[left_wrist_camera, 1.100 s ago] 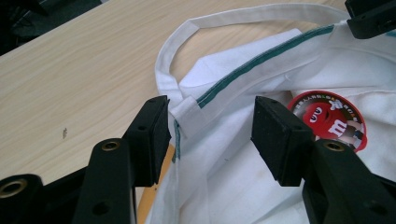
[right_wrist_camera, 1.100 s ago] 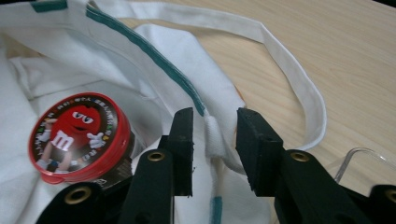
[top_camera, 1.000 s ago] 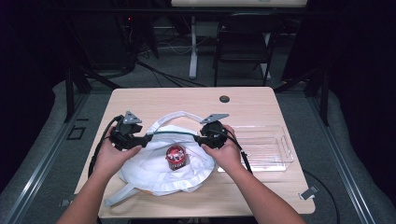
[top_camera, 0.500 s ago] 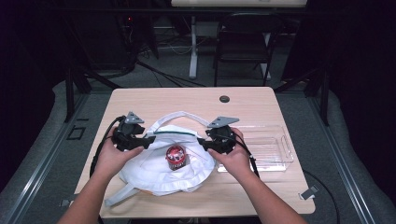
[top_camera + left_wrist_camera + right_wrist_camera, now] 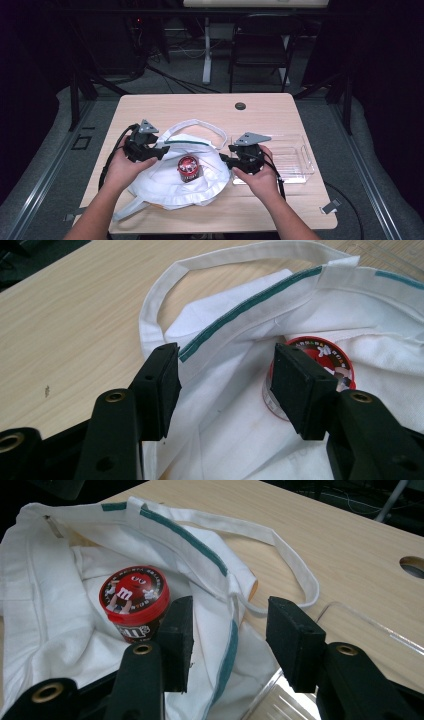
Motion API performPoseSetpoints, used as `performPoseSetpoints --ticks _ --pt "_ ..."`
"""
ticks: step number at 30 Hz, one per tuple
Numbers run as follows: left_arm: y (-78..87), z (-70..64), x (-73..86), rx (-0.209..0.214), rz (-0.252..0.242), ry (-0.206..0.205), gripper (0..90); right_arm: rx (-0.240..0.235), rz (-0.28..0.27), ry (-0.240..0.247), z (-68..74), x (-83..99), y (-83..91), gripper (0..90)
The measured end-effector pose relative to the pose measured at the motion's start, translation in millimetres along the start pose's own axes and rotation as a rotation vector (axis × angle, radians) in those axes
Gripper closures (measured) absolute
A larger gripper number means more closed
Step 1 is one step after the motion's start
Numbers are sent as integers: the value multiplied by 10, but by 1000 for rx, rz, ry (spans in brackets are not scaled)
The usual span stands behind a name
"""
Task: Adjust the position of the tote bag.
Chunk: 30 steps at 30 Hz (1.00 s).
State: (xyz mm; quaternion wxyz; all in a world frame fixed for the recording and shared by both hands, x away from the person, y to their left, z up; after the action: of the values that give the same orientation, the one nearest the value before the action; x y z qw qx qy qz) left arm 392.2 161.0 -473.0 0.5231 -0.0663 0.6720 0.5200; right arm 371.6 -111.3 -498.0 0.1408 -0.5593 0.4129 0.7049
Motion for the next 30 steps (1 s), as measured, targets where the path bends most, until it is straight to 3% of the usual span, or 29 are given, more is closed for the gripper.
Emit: performPoseSetpoints --ticks 6,8,17,26,30 --pt "-26 -38 -16 16 13 1 455 -1 -7 -27 -35 52 100 534" --pt "-32 -62 -22 32 13 17 458 -7 -8 -34 -56 65 129 529" --pt "-67 -89 -17 28 38 39 440 -6 -29 -72 -117 154 215 526" --pt "-86 -112 -9 33 35 39 437 1 -36 -62 -139 137 240 512" --pt "-91 -107 20 41 29 51 440 -29 -13 -62 -126 103 219 519"
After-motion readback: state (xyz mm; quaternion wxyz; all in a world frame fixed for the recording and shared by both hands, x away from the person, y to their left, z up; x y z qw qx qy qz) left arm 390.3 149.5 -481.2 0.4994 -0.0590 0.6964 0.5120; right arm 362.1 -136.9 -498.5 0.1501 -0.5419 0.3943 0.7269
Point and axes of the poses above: each handheld gripper's, and its own axes: y roughly backward along the jaws, x roughly out of its underside, z roughly to its left, the point moved 5 cm from there along -y, roughly forward along the jaws, and after that the axes turned 9 degrees about -z, right-handed, at the moved point
